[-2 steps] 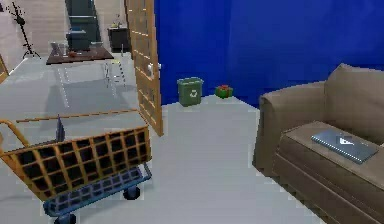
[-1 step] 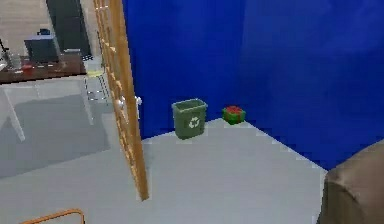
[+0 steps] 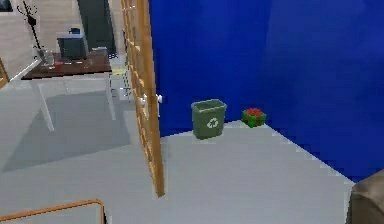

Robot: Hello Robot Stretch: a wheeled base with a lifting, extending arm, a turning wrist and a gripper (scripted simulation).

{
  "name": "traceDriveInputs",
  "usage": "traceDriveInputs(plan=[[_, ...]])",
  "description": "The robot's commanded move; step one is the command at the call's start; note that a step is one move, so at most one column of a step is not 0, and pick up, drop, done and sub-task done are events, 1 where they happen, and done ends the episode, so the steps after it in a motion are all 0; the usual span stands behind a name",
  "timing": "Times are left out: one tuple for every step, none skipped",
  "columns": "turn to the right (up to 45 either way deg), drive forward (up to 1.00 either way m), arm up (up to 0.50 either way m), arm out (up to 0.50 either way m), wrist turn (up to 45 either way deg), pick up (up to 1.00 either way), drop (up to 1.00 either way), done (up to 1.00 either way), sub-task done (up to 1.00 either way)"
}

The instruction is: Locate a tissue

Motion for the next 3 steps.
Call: traceDriveInputs(plan=[[0.0,0.45,0.00,0.00,0.0,0.00,0.00,0.00,0.00],[-9.0,0.00,0.00,0.00,0.0,0.00,0.00,0.00,0.00],[0.0,0.35,0.00,0.00,0.0,0.00,0.00,0.00,0.00]])
